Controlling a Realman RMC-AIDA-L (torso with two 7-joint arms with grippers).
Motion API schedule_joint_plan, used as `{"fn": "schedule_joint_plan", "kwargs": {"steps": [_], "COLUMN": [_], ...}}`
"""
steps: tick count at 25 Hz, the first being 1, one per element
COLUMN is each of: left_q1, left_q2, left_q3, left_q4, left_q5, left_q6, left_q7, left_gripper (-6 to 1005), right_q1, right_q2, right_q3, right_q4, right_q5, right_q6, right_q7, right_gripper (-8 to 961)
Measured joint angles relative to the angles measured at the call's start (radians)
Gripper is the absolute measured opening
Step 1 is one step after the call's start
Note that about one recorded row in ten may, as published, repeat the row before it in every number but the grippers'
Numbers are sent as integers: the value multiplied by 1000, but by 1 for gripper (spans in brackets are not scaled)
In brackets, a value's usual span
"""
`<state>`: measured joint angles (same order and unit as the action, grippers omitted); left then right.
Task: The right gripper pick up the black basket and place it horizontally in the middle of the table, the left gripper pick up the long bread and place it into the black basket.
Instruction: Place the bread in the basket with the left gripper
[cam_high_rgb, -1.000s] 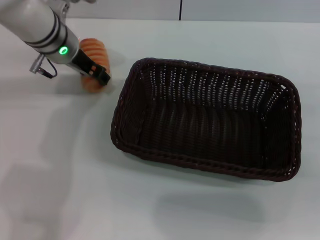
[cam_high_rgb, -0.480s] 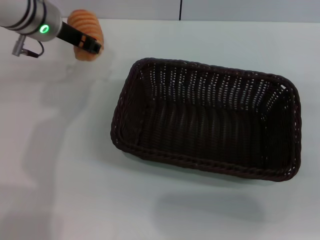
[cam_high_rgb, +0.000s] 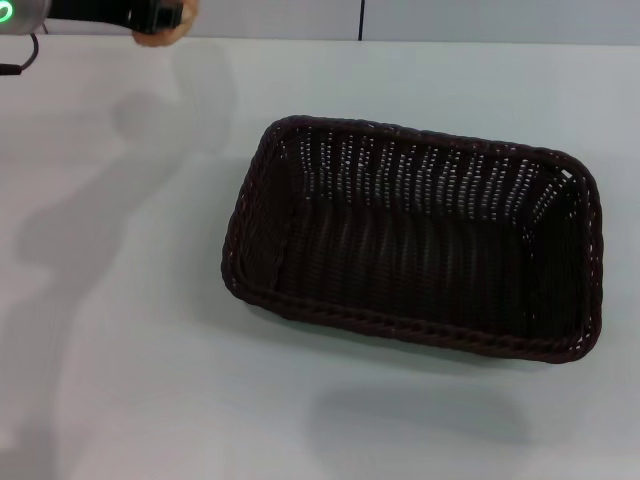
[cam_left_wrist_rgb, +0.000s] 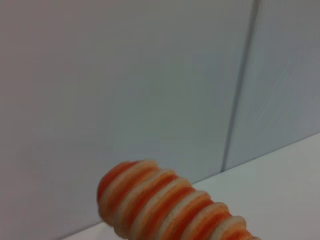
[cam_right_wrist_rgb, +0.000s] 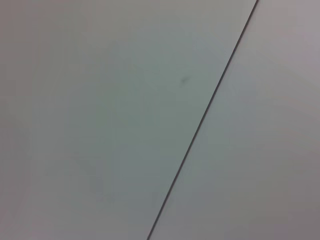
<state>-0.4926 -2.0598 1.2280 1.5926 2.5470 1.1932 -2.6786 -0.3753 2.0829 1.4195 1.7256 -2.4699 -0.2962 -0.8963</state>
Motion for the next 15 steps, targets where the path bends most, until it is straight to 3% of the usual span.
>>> {"fn": "schedule_joint_plan", "kwargs": {"steps": [7, 10, 11, 15], "left_q1": [120, 191, 245, 327], "left_q2": [-1, -2, -2, -3], "left_q3": [45, 83, 115, 162], "left_q4": [170, 226, 257, 291], "left_q5": [-176, -272, -323, -389], "left_q6": [82, 97, 97, 95], "left_q7": [27, 71, 106, 157], "left_gripper": [381, 368, 363, 329], "right_q1": [8, 9, 9, 10], "right_q2": [1, 1, 1, 2], "right_q3": [2, 7, 7, 7], "right_q4": [8, 12, 12, 15], "right_q5": [0, -1, -1, -1], "right_q6": [0, 0, 0, 0], "right_q7": [-8, -10, -10, -10], "right_gripper": [583, 583, 583, 583]}}
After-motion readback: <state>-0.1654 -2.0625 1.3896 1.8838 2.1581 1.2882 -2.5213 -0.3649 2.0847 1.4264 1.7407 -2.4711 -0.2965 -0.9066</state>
